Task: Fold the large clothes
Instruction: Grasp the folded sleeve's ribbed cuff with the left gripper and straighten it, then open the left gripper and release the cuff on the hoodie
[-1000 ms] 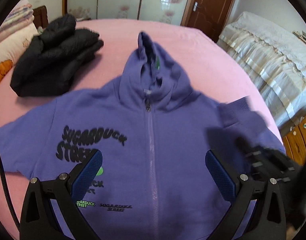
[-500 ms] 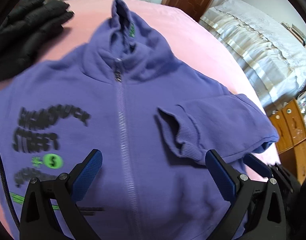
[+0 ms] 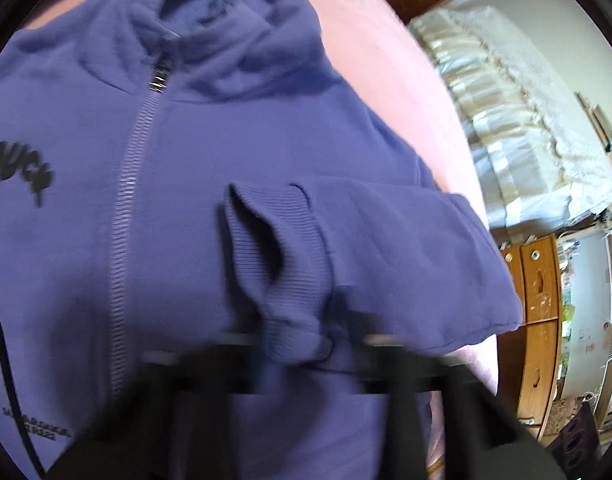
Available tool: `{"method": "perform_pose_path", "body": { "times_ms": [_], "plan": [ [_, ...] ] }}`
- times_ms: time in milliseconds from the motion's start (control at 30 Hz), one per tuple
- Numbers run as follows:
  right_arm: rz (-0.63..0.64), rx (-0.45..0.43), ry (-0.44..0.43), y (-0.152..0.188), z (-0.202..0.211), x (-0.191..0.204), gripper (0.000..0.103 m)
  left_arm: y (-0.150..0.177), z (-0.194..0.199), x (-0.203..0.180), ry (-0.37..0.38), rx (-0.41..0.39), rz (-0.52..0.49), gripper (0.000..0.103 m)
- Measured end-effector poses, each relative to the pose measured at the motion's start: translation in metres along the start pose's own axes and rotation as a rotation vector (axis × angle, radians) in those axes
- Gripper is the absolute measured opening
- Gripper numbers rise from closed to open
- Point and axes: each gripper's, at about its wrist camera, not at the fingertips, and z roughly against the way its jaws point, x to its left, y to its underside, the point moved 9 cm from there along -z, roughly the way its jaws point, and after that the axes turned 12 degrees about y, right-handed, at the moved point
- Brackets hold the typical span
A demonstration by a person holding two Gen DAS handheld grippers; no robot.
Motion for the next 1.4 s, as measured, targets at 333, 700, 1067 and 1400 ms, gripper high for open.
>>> {"method": "perform_pose_path", "body": {
  "times_ms": [333, 700, 1067, 1400],
  "plan": [
    [-0.113, 0.033, 0.063, -0.012, -0.035, -0.039, 0.05, -0.058, 0.096, -0.08, -0.25, -0.331, -0.347, 0.007],
    [-0.145, 0.053, 0.168, -0.041, -0.083, -0.039, 0.028, -0.075, 0.147, -0.01, -0.372, -0.403, -0.296, 0.007],
    [0.037, 0.074, 0.293, -0.02, -0.087, -0.02, 0.03, -0.049, 0.101, 0.126, -0.457, -0.299, -0.159, 0.008],
    [0.038, 0.119, 0.23, -0.005, -0.067, -0.019, 0.039, -0.051, 0.131, 0.113, -0.423, -0.328, -0.145, 0.057]
  ]
}}
